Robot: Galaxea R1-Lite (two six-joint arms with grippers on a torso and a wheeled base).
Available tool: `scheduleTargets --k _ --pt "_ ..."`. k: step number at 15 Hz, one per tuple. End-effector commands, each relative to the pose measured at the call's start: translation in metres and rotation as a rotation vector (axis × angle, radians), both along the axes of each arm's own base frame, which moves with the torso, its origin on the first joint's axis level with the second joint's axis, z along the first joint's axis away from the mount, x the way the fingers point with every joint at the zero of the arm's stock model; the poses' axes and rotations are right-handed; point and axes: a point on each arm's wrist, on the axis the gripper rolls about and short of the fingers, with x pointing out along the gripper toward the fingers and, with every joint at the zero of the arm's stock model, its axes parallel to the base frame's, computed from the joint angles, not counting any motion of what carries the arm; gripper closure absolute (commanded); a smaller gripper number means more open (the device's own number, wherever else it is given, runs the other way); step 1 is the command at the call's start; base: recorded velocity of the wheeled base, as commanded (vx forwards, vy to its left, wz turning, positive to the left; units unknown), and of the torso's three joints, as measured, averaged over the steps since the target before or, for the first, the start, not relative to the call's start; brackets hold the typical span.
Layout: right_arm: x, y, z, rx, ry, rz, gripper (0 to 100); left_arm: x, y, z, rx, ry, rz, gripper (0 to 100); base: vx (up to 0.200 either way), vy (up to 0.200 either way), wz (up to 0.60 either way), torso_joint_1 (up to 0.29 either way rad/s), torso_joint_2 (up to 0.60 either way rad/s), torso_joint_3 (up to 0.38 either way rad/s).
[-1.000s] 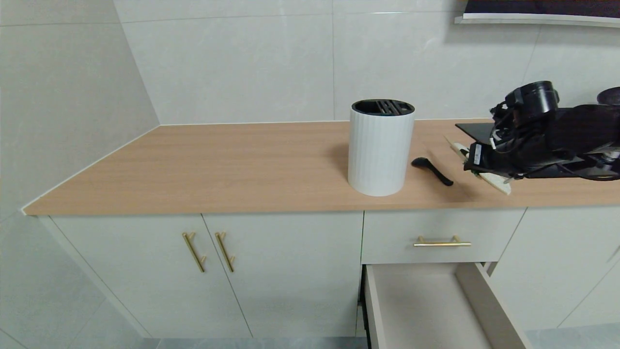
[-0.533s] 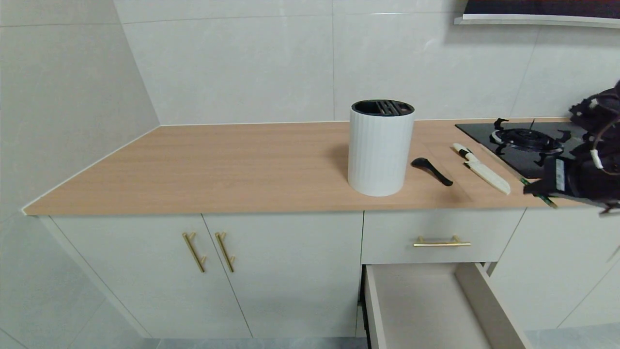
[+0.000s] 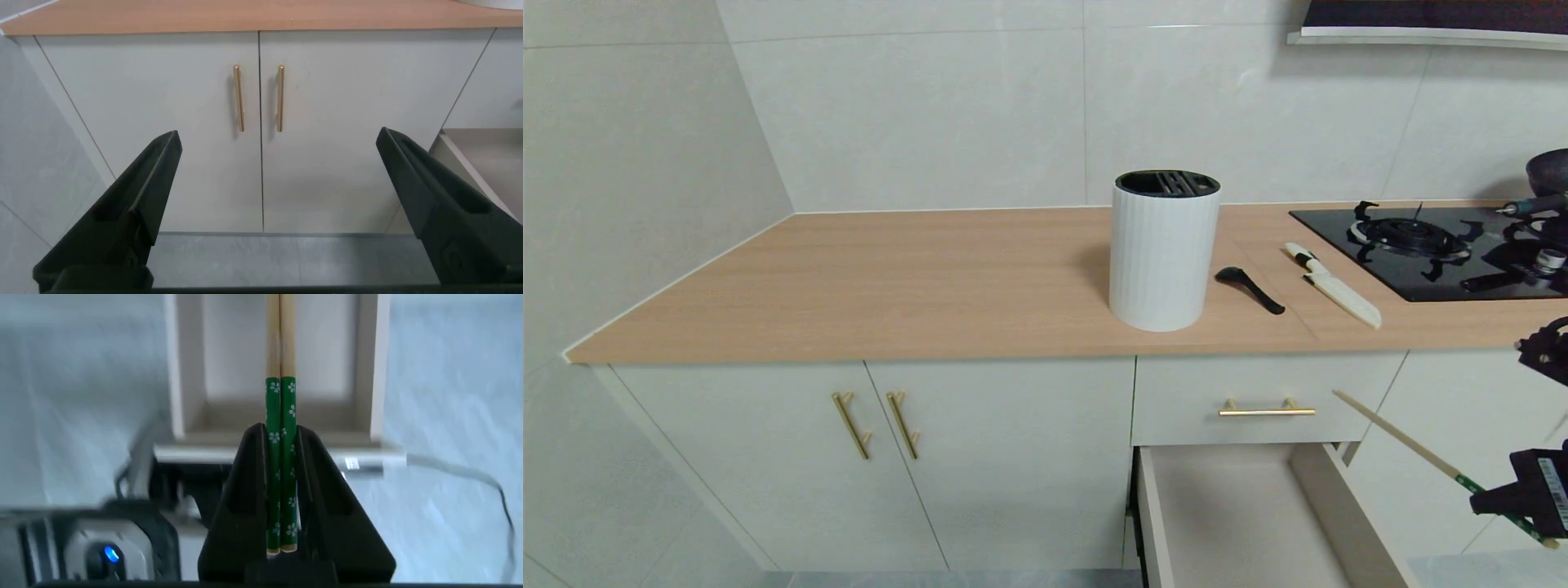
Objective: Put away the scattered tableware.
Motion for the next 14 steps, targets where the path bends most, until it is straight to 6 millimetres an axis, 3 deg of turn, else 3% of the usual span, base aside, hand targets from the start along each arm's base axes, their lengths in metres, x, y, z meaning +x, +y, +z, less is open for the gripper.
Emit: scheduleTargets --k 1,5,7,11,14 --pt "0.011 0.003 -0.019 -0.029 0.109 0.004 100 0.000 0.000 0.000 0.000 0.000 0.001 0 0.000 0.000 0.00 0.000 0.00 0.000" --pt "0.020 0.010 -0.038 -0.051 0.208 0.027 100 0.000 0.000 0.000 0.000 0.000 0.001 0 0.000 0.000 0.00 0.000 0.00 0.000" --pt "0.023 0.024 -0.048 -0.067 0.255 0.078 100 0.000 0.000 0.000 0.000 0.000 0.001 0 0.000 0.000 0.00 0.000 0.00 0.000" --pt "0.028 0.043 -0.065 -0.048 0.255 0.084 100 0.000 0.000 0.000 0.000 0.000 0.001 0 0.000 0.000 0.00 0.000 0.00 0.000" --pt "0.030 0.046 -0.071 -0.041 0.236 0.094 100 0.000 0.000 0.000 0.000 0.000 0.001 0 0.000 0.000 0.00 -0.111 0.31 0.194"
